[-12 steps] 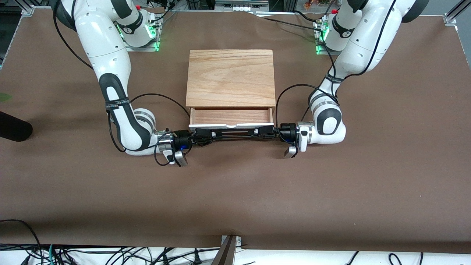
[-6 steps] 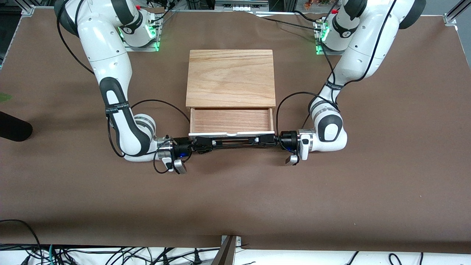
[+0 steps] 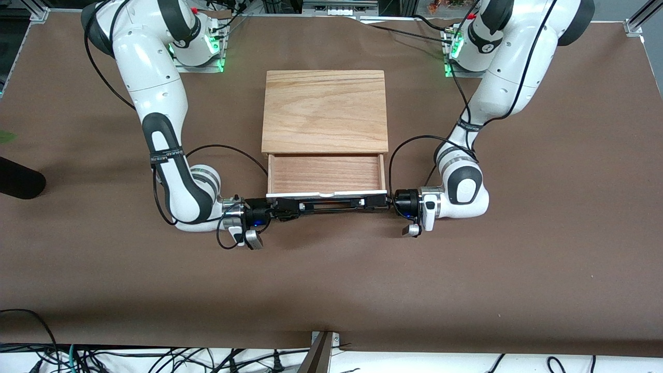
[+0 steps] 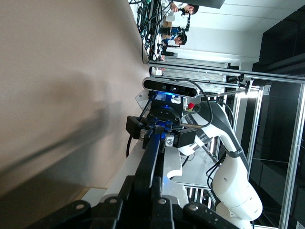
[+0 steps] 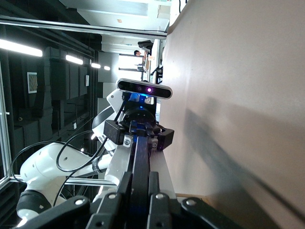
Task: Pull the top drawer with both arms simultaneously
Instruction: 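Pull the handle with both grippers, sliding the drawer out of the cabinet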
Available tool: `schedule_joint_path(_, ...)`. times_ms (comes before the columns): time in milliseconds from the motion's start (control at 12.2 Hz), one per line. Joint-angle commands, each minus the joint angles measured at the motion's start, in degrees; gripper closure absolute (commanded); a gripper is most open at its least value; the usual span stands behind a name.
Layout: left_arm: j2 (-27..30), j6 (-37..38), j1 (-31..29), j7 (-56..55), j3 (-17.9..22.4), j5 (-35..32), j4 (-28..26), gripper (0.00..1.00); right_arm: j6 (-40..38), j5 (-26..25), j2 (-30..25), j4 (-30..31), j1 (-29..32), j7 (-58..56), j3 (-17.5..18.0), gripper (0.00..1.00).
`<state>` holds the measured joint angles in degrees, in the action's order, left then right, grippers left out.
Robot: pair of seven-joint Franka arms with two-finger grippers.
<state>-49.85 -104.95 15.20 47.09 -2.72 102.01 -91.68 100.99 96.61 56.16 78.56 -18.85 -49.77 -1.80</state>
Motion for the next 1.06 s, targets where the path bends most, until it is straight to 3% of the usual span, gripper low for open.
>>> schedule_joint_path(0,0.72,0.97,-0.52,-5.52,1.84,-1.38,-2.45,1.0,5.89,3.67,1.14,-7.37,4.78,3.62,0.04,0.88)
schedule_joint_path(82,1.24,1.15,-0.7,-6.48,1.75,-1.46,-2.62,1.0,5.89,3.67,1.05,-7.37,4.78,3.62,0.04,0.88)
schedule_joint_path(245,1.78,1.24,-0.87,-7.01,1.75,-1.46,-3.24,0.66,5.89,3.67,1.05,-7.37,4.78,3.71,0.04,0.88)
schedule_joint_path(327,2.13,1.33,-0.96,-6.58,1.66,-1.46,-3.85,0.01,5.71,3.67,1.05,-7.37,5.13,3.63,0.04,0.88)
schedule_joint_path(572,3.71,1.42,-1.14,-8.06,1.66,-1.9,-5.17,0.0,5.89,3.59,1.05,-7.37,5.31,3.71,0.04,0.88)
schedule_joint_path(736,5.37,1.33,-1.83,-11.65,1.75,-6.54,-5.0,0.0,5.63,3.5,1.05,-7.37,5.66,3.62,0.04,0.87)
schedule_joint_path(817,5.9,1.42,-2.36,-11.93,1.75,-6.82,-5.26,0.0,5.54,3.32,1.05,-7.28,5.66,3.62,0.04,0.6)
schedule_joint_path(899,6.43,1.42,-2.63,-12.28,1.84,-7.87,-5.78,0.0,5.45,3.15,1.05,-7.1,5.66,3.62,0.04,0.25)
schedule_joint_path(981,6.96,1.33,-3.07,-13.42,2.27,-10.4,-5.79,0.0,5.45,3.06,1.05,-7.02,5.66,3.19,0.04,0.0)
